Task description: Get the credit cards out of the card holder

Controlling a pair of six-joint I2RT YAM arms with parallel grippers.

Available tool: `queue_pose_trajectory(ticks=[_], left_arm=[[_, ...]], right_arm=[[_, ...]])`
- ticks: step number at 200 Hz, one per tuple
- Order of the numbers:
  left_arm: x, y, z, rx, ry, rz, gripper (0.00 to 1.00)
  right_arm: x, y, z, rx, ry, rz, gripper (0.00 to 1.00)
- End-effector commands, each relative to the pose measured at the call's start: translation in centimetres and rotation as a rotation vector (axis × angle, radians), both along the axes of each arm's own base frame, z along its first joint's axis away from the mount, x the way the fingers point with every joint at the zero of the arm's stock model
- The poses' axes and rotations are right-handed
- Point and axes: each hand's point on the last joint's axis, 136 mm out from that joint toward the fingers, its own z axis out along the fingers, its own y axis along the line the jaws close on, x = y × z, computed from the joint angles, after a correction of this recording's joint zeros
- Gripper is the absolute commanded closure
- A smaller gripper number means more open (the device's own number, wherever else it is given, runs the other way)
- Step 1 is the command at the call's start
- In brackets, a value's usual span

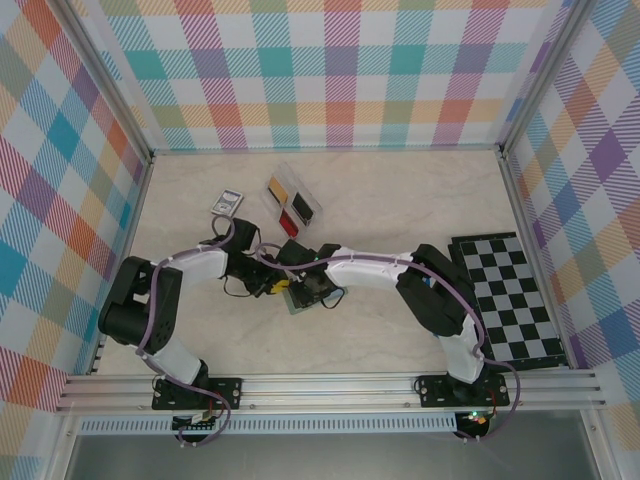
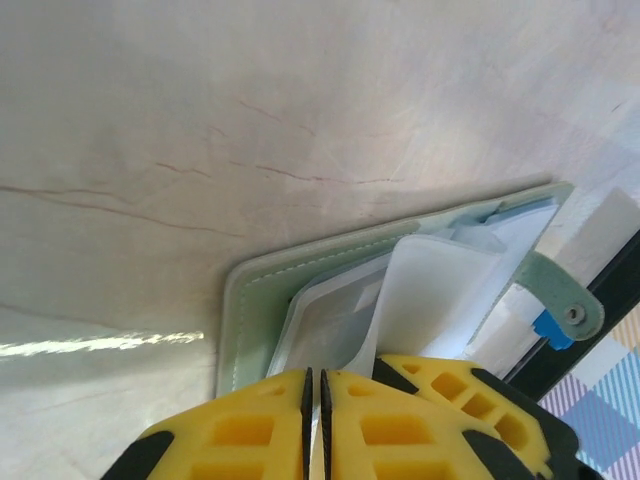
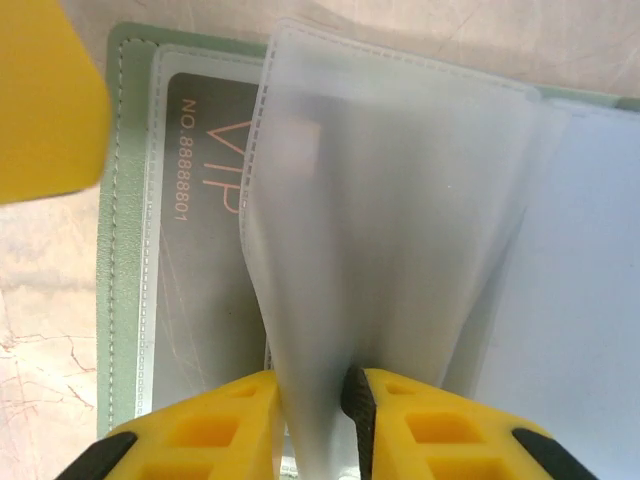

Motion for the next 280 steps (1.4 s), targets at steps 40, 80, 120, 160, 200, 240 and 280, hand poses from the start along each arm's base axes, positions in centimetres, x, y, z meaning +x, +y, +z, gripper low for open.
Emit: queue_pose_trajectory(ticks=[40,80,120,160,200,240,280], left_arm=[[-0.8,0.8,0.8,0.008,-0.012,0.0,0.86],[-0.7,0.4,1.1,-0.009,-0.023,-0.01,0.86],[-0.7,0.2,1.0,-0.013,-0.024,-0.019,0.86],[-0.7,0.0,1.0,-0.013,-0.024,-0.024,0.85],[-0.7,-0.1,1.1,-0.009,-0.027,-0.028,0.85],[-0.9,-0.7,1.7,0.008,-0.037,-0.056,0.85],[-1.2,-1.8,1.9,0.026,-0.054,-0.086,0.86]], right_arm=[[0.7,-1.3,2.3,0.091,0.009,-0.127,0.85],[1.5,-2.7,3.3,0.118,-0.019,-0.227,0.83],[2.3,-5.0,2.9,0.049,-0.052,-0.327,0.72],[3.2,-8.5,2.6,-0.056,-0.073,-0.469,0.64],[4.0,-11.3,3.7,-0.089,-0.101,-0.563,0.6],[4.3,-9.0,6.7,0.063,-0.084,-0.439,0.58],[1.6,-2.2,7.1,0.296,0.129,-0.147,0.66]])
